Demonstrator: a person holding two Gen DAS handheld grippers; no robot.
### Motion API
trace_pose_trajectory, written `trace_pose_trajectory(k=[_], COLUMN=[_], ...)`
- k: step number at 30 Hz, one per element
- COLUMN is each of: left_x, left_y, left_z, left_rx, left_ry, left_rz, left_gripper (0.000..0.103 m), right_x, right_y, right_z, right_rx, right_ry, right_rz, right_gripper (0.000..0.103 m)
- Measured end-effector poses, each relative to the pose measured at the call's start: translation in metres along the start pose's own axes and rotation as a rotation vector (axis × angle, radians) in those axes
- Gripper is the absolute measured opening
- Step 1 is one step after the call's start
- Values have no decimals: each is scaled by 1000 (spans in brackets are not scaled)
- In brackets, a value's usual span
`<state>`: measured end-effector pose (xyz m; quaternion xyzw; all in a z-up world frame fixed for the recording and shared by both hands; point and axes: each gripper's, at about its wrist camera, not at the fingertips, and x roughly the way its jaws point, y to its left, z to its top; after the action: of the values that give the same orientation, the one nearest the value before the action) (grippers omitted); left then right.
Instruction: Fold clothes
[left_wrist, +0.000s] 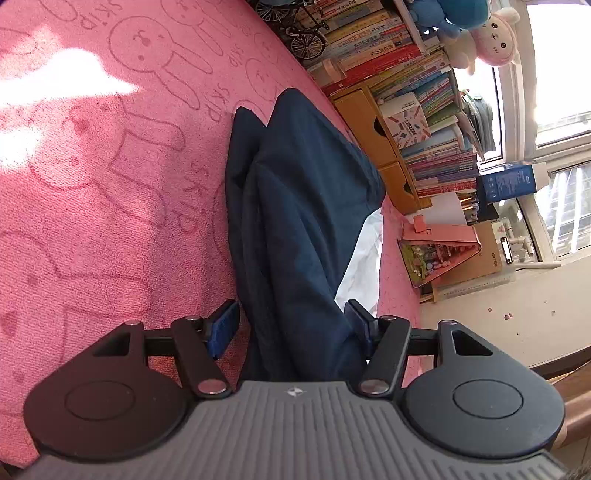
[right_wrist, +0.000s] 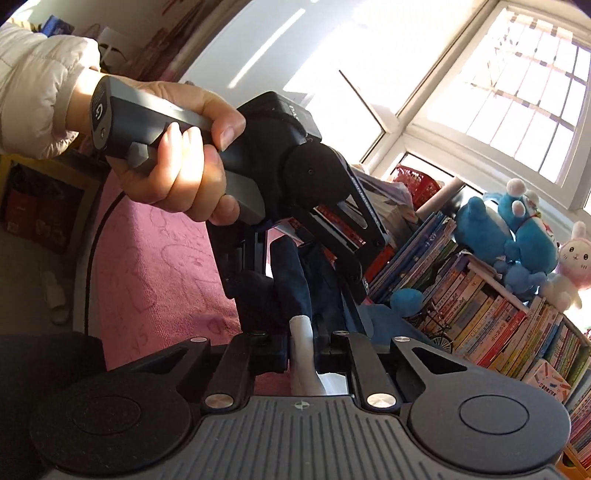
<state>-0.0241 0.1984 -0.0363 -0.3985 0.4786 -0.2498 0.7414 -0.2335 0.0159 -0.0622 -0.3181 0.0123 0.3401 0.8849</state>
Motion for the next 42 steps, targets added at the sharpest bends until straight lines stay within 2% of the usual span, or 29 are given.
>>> trace_pose_trajectory(k=[4, 6, 11, 13, 14, 15, 16, 17, 18, 21, 23, 26, 33, 34, 36, 37, 38, 39, 42], left_x=[10, 14, 10, 8, 7, 7, 7, 7, 8, 8, 9, 9, 8, 8, 9, 9, 10, 11, 11], left_y=[3, 0, 1, 1, 1, 1, 2, 4, 6, 11, 14, 16, 16, 16, 15, 14, 12, 11, 13], left_z=[-3, -7, -17, -20, -21, -20, -20, -19, -19, -19, -20, -21, -22, -22, -22, -22, -22, -23, -22], left_rx=[-20, -12, -12, -12, -8, -6, -9, -12, -15, -31, -45, -50, -45, -40, -29, -21, -8, 5, 5], left_ry=[-6, -18, -47, -56, -60, -61, -62, -61, -60, -61, -64, -68, -75, -75, -72, -68, -61, -59, -54], left_rz=[-47, -32, -15, -8, -3, 0, 1, 0, -2, -14, -25, -30, -28, -25, -20, -17, -16, -11, -18], left_gripper=[65, 41, 26, 23, 22, 21, 21, 20, 20, 20, 20, 20, 20, 20, 20, 20, 21, 21, 21], right_x=[2, 2, -2, -6, -14, -22, -31, -39, -47, -71, -89, -101, -113, -112, -111, -113, -116, -118, -123], right_y=[4, 9, 19, 20, 16, 12, 7, 3, -2, -15, -30, -51, -36, -39, -44, -47, -50, -53, -48], right_z=[3, 4, 1, 0, -5, -9, -14, -18, -23, -36, -52, -73, -85, -86, -87, -87, -87, -87, -86], right_rx=[2, -17, -22, -1, 39, 79, 120, 160, 200, 321, 409, 474, 432, 438, 450, 459, 468, 475, 422], right_ry=[-6, 0, -9, -18, -22, -25, -29, -33, -37, -48, -6, 66, 80, 87, 101, 111, 122, 132, 143], right_rz=[-9, -2, 9, 10, 2, -6, -14, -22, -30, -55, -154, -293, -297, -320, -366, -362, -357, -353, -383], right_gripper=[12, 12, 13, 15, 24, 43, 56, 75, 78, 78, 78, 79, 79, 79, 70, 60, 39, 29, 28])
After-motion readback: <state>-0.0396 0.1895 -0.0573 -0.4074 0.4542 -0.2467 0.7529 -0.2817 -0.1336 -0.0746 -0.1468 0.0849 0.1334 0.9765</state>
